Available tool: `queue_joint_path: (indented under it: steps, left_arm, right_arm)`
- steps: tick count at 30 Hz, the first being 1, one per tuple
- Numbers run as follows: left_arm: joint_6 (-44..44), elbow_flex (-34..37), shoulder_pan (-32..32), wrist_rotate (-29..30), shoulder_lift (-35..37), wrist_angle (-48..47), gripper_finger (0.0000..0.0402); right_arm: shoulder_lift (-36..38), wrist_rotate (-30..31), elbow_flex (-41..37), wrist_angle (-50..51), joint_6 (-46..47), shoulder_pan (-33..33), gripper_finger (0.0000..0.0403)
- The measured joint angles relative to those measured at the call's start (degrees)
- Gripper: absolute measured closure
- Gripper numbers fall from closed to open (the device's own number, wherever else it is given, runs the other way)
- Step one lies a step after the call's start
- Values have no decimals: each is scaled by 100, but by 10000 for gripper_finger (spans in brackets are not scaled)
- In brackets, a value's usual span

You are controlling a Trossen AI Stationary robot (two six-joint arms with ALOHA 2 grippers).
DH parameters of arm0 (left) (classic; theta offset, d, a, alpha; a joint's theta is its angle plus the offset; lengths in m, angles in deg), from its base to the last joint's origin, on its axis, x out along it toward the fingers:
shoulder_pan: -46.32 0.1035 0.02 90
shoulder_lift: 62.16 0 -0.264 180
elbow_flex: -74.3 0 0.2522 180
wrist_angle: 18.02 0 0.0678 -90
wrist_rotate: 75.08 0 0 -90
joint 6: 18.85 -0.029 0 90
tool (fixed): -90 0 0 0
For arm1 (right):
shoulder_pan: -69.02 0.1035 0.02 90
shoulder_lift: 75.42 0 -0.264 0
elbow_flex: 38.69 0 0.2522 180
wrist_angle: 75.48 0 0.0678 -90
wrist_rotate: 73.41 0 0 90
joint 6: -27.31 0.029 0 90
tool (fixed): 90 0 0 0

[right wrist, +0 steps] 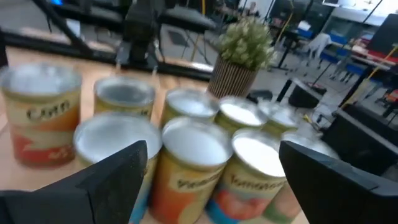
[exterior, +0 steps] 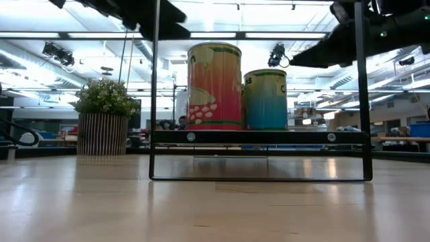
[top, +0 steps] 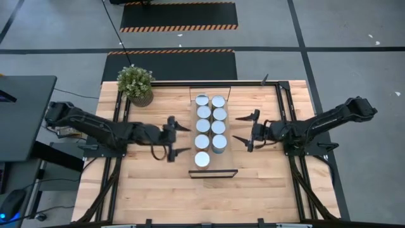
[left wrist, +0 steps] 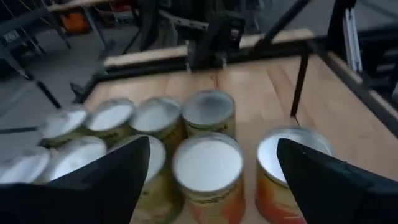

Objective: Pick and place cans onto a shelf
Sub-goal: Return to Home Position

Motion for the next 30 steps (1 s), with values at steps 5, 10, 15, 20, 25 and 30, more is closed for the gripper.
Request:
queue_joint_path:
  steps: [5,10,15,20,25,30]
  left_arm:
    - [-39,519,324,-272,796,169,55]
    - [-194,1243,494,-215,1388,894,56]
    - [-305,2116,572,275,1751,2218,56]
    - [-839,2626,576,779,2321,2885,56]
    - [-1201,2945,594,896,3193,2804,56]
    - [-1338,3335,596,816,3975,2744,56]
  right_arm:
    - [325,-1098,1,56,276,-496,30]
    - [242,-1737,0,-79,634,-792,30]
    - [133,-1755,0,-212,1079,-838,30]
    - [491,-1211,0,-156,976,-838,30]
    - [1079,-1127,0,-45,880,-838,30]
    - [1678,-1060,-24,685,1215,-838,30]
